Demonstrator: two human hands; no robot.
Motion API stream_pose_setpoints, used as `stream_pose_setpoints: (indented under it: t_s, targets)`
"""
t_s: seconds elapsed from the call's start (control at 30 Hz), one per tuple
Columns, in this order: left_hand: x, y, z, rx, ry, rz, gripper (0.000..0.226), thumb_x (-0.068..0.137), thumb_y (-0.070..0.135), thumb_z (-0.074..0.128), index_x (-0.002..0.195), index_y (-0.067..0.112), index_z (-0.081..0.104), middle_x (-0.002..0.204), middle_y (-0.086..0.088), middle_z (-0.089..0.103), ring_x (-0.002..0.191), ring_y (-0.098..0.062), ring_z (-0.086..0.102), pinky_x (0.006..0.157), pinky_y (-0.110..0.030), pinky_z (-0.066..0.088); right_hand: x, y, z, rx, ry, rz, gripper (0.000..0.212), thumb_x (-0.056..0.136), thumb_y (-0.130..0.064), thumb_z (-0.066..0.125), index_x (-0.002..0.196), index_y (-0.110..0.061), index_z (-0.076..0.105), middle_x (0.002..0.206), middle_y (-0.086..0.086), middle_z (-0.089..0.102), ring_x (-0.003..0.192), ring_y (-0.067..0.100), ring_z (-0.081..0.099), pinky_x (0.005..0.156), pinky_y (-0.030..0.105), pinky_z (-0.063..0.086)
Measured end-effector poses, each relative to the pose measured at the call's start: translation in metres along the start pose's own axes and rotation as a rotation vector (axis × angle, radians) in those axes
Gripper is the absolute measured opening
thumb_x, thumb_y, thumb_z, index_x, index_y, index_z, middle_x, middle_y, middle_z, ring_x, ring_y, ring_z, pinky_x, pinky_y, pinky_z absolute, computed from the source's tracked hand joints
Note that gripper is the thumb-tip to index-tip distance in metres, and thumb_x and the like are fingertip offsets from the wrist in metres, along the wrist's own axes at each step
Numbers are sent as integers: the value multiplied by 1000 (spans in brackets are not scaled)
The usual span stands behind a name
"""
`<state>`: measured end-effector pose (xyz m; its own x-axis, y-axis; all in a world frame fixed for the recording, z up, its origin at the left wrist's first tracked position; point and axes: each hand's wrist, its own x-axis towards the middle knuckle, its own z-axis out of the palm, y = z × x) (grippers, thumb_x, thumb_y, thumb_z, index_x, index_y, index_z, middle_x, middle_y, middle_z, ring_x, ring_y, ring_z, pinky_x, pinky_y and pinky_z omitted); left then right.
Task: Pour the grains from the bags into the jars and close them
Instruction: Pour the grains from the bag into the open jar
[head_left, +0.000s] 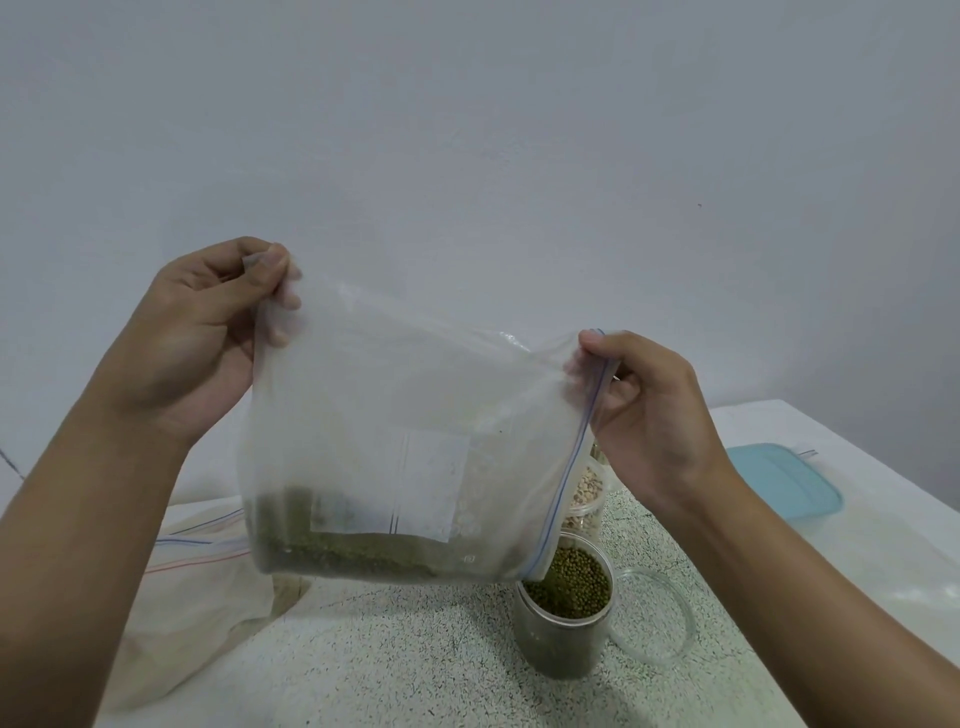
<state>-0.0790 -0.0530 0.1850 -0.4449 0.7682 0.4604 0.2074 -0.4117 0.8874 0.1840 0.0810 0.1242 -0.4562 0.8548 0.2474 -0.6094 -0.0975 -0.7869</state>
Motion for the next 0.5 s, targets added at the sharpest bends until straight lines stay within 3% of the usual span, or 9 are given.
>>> stream_pose_setpoints:
  t_s: [0.5]
  targets:
    - [2,2,-6,10,-14,7,27,95,24,59,73,24,73,73,6,60,66,-10,48,61,-18,41,2,1,4,33,-10,0,11,72,-10,71,62,-9,66,68,3,61,65,12,62,64,22,50]
